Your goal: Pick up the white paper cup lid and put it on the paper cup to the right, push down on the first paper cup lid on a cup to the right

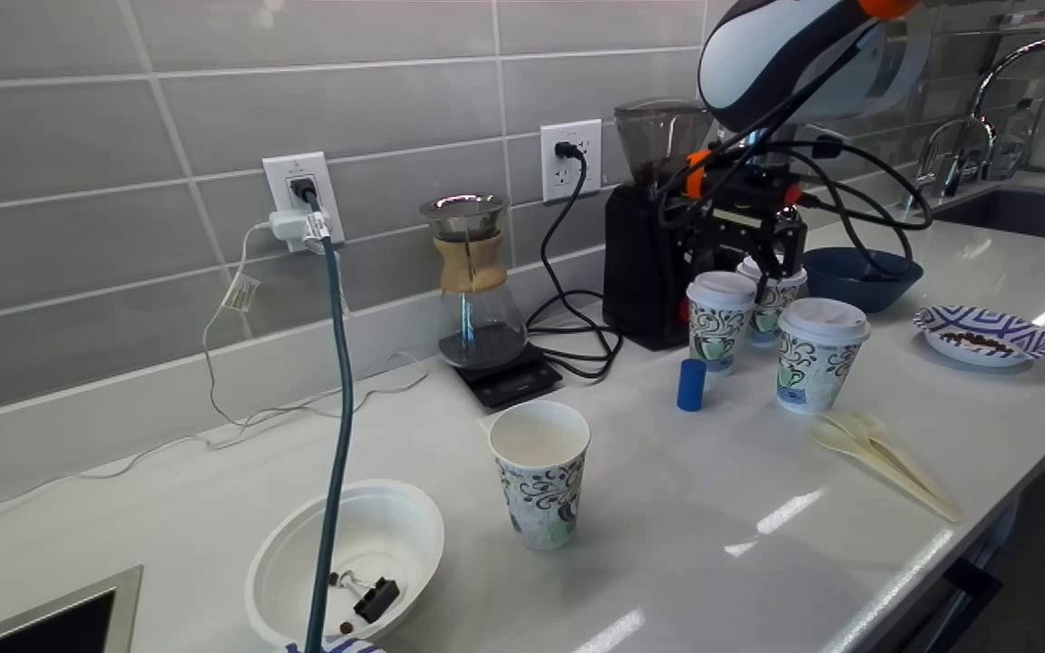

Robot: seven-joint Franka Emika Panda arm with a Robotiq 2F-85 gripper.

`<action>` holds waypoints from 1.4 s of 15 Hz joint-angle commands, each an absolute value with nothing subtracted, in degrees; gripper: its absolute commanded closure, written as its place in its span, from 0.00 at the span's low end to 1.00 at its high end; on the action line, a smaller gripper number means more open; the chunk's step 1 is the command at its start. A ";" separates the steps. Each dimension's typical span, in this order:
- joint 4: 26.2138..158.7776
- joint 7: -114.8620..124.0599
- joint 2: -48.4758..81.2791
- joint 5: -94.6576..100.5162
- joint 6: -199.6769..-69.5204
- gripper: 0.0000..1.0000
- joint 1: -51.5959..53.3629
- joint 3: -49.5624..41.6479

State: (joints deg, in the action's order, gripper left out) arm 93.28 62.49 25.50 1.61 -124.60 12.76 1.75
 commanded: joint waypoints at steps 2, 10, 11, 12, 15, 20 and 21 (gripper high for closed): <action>94.54 61.28 25.49 -0.27 -127.28 0.00 12.22 2.15; 94.58 61.33 24.22 0.11 -126.42 0.00 12.71 2.24; 94.64 61.29 24.03 0.11 -126.60 0.00 12.76 2.31; 94.63 61.29 23.88 0.14 -126.54 0.00 12.80 2.37; 94.62 61.39 23.70 0.25 -126.28 0.00 12.84 2.50; 94.64 61.45 23.25 0.59 -125.61 0.00 13.09 2.53; 94.55 61.71 22.79 0.78 -124.70 0.00 13.34 2.57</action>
